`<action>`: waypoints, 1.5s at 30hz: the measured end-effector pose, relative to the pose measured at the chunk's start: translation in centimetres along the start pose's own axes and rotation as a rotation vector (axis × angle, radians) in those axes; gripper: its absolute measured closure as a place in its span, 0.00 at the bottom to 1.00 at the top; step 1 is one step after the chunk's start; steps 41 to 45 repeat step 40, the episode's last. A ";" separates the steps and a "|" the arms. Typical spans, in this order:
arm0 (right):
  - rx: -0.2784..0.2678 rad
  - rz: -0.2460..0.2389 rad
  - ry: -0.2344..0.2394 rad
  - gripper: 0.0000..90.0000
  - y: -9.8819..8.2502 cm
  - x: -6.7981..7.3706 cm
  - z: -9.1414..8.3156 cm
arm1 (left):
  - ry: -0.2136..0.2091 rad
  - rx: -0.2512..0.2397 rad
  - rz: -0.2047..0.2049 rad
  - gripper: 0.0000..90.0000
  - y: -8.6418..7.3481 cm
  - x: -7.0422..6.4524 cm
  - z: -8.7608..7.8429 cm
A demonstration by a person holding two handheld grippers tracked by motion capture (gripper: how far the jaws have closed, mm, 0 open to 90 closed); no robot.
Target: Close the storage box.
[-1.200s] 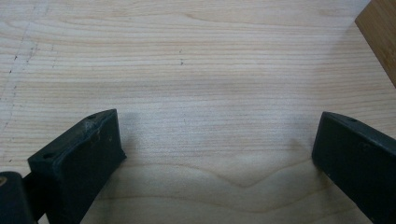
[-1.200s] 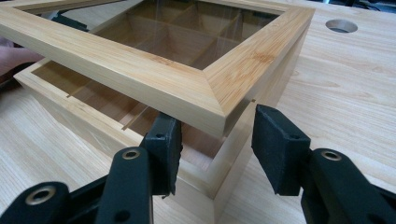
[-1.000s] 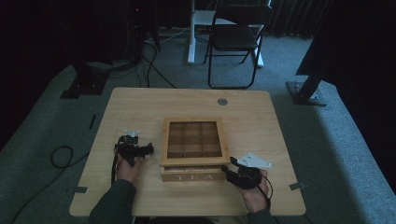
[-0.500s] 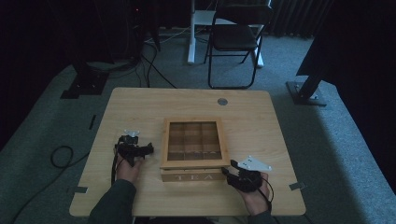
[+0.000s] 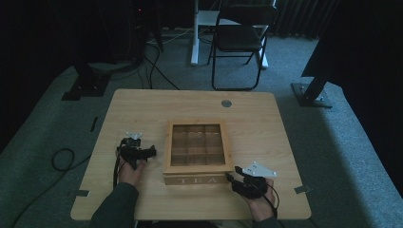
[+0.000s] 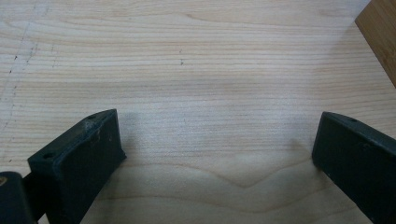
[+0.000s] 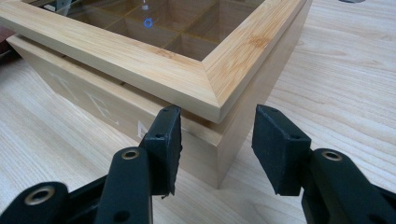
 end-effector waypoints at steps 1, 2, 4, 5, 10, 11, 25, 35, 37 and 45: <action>0.001 0.000 0.000 0.58 0.0 0.0 0.0 | 0.000 0.000 0.000 0.02 0.0 0.0 0.0; 0.002 0.001 0.001 0.58 -0.1 0.0 0.0 | 0.000 0.000 -0.001 0.02 0.0 0.0 0.0; 0.002 0.000 0.001 0.58 -0.1 0.0 0.0 | 0.000 0.000 0.000 0.02 0.0 0.0 0.0; 0.006 -0.001 0.001 0.58 -0.2 0.0 0.1 | 0.000 0.000 0.000 0.02 0.0 0.0 0.0; 0.009 0.001 -0.003 0.58 -0.3 0.0 0.1 | 0.000 0.000 0.000 0.02 0.0 0.0 0.0; 0.011 0.003 0.000 0.58 -0.4 0.0 0.1 | 0.000 0.000 0.000 0.02 0.0 0.0 0.0; -0.042 0.052 -0.010 0.59 -0.1 -1.2 -1.0 | 0.000 0.000 0.000 0.02 0.0 0.0 0.0; -0.089 0.078 -0.073 0.58 0.6 -3.7 -1.3 | 0.000 0.000 0.000 0.02 0.0 0.0 0.0; -0.091 0.086 -0.091 0.59 0.5 -4.6 -1.1 | 0.000 0.000 0.000 0.02 0.0 0.0 0.0; -0.083 0.093 -0.119 0.58 0.3 -5.7 -0.9 | 0.010 -0.001 -0.010 0.02 -0.1 -0.1 0.0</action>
Point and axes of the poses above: each handheld gripper's, and its own axes: z roughly forward along the jaws, y roughly out of its top, x roughly to its left, the point moved 6 cm from there along z, roughly forward along the jaws, and after that the axes turned 1 degree about -y, right-handed, at the moved point
